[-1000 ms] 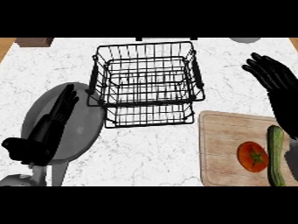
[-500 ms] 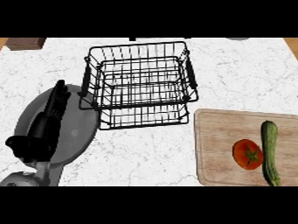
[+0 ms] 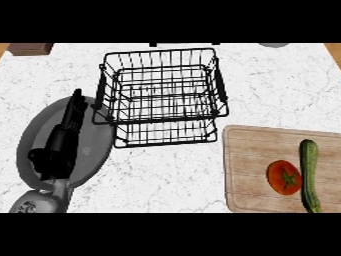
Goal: Pick the squash from the cutting board and place it in the tiered basket
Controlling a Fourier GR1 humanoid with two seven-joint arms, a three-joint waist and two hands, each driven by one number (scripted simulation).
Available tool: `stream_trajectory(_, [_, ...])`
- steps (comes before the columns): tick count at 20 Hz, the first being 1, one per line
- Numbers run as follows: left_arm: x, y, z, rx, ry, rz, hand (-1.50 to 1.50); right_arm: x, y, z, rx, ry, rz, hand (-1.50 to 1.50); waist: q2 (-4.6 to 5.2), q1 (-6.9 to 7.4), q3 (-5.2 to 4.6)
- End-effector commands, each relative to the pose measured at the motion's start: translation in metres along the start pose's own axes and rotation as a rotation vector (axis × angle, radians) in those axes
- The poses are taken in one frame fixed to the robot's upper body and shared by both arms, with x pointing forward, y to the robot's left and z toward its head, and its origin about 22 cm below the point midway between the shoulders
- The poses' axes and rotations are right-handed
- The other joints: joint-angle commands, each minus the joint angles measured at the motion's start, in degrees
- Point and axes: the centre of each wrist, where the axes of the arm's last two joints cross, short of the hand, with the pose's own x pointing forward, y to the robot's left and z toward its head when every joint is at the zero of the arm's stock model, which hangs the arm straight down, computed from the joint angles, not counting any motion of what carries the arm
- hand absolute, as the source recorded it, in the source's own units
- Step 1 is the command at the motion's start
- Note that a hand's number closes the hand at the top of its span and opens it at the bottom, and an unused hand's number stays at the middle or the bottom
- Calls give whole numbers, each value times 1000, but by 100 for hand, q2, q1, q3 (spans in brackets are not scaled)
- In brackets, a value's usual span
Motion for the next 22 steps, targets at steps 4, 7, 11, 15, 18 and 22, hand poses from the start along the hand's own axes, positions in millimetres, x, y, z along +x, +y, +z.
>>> stream_trajectory(4, [-8, 0, 4, 3, 19, -23, 0, 142, 22, -46, 262, 188, 566, -150, -59, -44, -33])
stream_trajectory(7, [-5, -12, 4, 12, 16, -7, 0, 168, 51, -65, 325, 249, 796, -150, -66, -57, -16])
stream_trajectory(11, [-1, -20, 8, 11, 5, -13, 0, 171, 86, -72, 373, 303, 1031, -150, -65, -12, -13])
stream_trajectory(15, [-5, -6, 3, -5, 8, -13, 0, 143, 119, -62, 389, 363, 1157, -150, -42, 50, -27])
stream_trajectory(18, [7, -33, -3, -44, -6, 3, 0, 127, 129, -64, 419, 402, 1193, -150, -15, 141, -26])
stream_trajectory(22, [4, -20, -9, -20, -4, -18, 0, 121, 140, -45, 419, 414, 1175, -150, -18, 147, -29])
